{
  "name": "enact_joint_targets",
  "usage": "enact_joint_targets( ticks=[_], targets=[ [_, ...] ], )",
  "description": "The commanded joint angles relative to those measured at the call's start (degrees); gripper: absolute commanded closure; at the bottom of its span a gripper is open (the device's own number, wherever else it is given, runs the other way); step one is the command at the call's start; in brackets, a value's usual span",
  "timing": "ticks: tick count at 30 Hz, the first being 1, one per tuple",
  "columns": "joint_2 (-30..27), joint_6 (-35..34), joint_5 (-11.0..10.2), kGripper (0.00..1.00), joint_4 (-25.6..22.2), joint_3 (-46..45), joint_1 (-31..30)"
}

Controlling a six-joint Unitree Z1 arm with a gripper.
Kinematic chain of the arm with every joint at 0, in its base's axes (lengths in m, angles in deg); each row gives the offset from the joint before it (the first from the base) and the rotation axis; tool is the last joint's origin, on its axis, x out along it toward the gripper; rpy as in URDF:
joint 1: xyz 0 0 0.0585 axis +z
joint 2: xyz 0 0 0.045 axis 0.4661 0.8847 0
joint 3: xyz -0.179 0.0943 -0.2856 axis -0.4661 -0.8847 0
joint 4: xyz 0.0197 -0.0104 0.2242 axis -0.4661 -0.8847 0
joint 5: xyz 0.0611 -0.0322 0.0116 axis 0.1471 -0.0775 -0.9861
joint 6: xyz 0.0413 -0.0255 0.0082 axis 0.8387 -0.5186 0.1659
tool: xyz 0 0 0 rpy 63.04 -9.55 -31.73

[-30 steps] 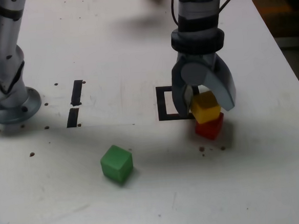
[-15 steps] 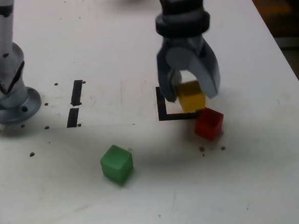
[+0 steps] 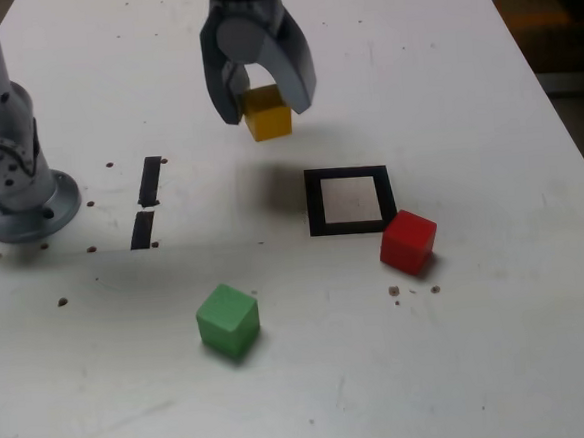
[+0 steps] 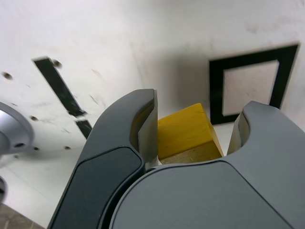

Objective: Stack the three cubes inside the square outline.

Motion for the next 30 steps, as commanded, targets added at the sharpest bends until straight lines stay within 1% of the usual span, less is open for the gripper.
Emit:
enact_joint_targets(
  ticks=[1,7,10,12,15,17,22,25,26,30],
  targets=[
    [1.13,3.18,0.43,0.88,0.64,-0.35,4.85],
    [6.16,11.54,2.75,0.87,3.00,-0.09,13.41],
    [8.80,14.32,3.61,0.84,4.41,-0.49,15.65],
    [10.11,15.62,3.88,0.79,5.17,-1.04,16.69],
    [11.18,16.71,4.12,0.69,6.09,-1.81,17.48],
    [11.49,17.28,4.50,0.60,6.68,-2.24,17.58],
    [11.52,18.47,5.67,0.26,7.64,-3.63,17.43],
    [10.57,18.64,5.94,0.09,8.70,-5.20,17.08],
    [9.77,18.54,6.06,0.05,9.46,-6.12,16.80],
    [6.30,17.31,6.48,0.00,11.49,-8.64,14.95]
  ],
)
